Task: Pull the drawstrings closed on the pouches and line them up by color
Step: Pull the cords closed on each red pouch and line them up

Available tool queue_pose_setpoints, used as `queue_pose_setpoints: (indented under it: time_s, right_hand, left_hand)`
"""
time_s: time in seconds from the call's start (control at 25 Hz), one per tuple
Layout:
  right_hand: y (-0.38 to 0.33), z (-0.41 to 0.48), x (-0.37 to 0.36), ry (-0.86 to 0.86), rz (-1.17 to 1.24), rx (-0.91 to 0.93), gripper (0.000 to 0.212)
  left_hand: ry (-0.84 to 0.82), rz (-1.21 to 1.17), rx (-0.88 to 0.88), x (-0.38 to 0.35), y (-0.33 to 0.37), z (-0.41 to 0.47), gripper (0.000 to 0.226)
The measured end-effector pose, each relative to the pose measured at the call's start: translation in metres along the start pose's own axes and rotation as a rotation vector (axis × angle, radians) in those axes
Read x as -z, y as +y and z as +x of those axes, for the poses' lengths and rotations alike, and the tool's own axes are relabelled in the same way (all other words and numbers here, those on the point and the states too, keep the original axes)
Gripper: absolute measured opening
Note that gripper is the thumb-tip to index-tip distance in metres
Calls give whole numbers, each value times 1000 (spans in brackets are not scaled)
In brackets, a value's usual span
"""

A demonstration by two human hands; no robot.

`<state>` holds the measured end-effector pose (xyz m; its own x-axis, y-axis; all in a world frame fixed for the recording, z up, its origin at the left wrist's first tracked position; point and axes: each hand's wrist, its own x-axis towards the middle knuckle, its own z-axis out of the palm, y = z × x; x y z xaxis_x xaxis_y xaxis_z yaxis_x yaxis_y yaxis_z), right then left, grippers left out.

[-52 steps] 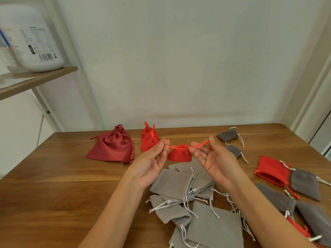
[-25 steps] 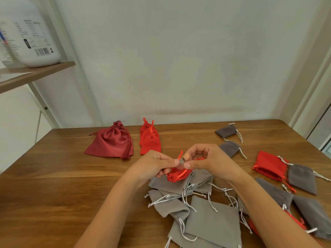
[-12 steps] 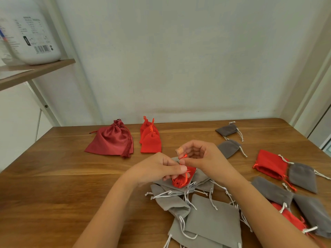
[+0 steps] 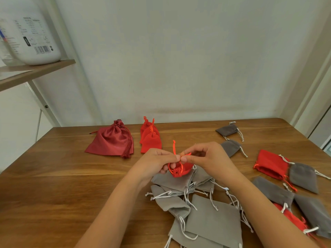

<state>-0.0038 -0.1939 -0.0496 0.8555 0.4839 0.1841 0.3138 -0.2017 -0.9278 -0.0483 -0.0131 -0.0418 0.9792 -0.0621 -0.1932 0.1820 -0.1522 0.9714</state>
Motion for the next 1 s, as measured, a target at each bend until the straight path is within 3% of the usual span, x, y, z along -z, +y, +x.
queue_pose_setpoints:
  time_s: [0.08, 0.32, 0.52, 0.68, 0.88, 1.0]
  right_hand:
    - [-1, 0, 0, 21, -27, 19, 11]
    - [0, 1, -1, -32, -9, -92, 37]
    - [-2, -1, 0, -148, -101, -99, 15]
    - [0, -1, -2, -107, -149, -50, 5]
    - [0, -1, -3, -134, -200, -10, 9]
    - [2, 0, -3, -112, -207, -26, 6]
  left_hand:
    - [4, -65, 35, 0, 0, 1, 14]
    - [31, -212, 38, -3, 0, 3, 13]
    - [0, -291, 26, -3, 0, 3, 21]
    - [-67, -303, 40, -3, 1, 2, 21]
    - [-157, -169, 20, 5, 1, -1, 12]
    - [-65, 47, -96, 10, -1, 0, 12]
